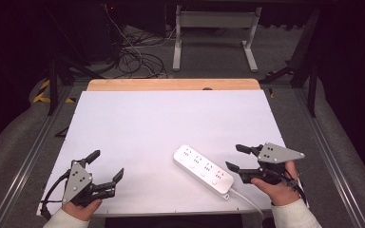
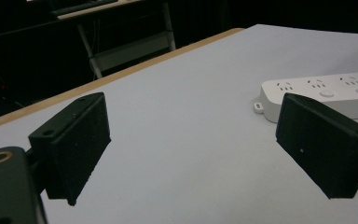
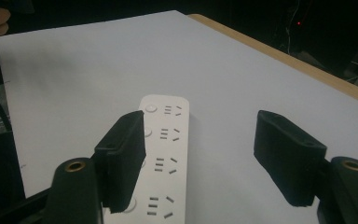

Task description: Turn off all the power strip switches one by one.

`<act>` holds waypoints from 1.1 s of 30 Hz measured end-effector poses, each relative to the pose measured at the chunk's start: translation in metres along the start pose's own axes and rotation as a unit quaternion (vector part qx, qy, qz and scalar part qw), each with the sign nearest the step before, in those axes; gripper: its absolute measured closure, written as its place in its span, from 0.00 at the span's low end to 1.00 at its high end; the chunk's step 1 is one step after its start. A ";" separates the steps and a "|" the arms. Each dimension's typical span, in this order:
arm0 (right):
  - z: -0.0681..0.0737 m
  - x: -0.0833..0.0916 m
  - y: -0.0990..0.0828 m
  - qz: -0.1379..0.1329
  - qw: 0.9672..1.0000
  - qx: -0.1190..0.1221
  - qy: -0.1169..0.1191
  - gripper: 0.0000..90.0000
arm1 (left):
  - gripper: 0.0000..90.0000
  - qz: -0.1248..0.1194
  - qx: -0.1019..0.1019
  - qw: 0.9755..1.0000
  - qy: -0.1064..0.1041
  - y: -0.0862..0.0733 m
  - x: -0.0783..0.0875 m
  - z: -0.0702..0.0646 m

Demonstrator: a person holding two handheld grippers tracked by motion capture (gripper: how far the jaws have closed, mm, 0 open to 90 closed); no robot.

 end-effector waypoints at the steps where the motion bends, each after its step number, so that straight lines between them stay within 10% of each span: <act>1: 0.001 -0.004 0.005 0.001 1.000 0.001 0.004 0.38 | 0.12 0.001 0.000 1.000 0.000 0.000 0.000 0.000; 33: 0.030 -0.069 0.065 0.018 0.997 0.047 0.065 0.40 | 0.12 0.004 -0.003 1.000 -0.003 -0.001 0.000 0.000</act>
Point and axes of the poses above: each handheld gripper's, and its own axes: x roughly backward along the jaws, y roughly out of its top, z roughly to its left, the point moved 5 cm from there along -x, roughly forward along the jaws, and after that the axes turned 15 degrees about z, right-handed, at the moved point
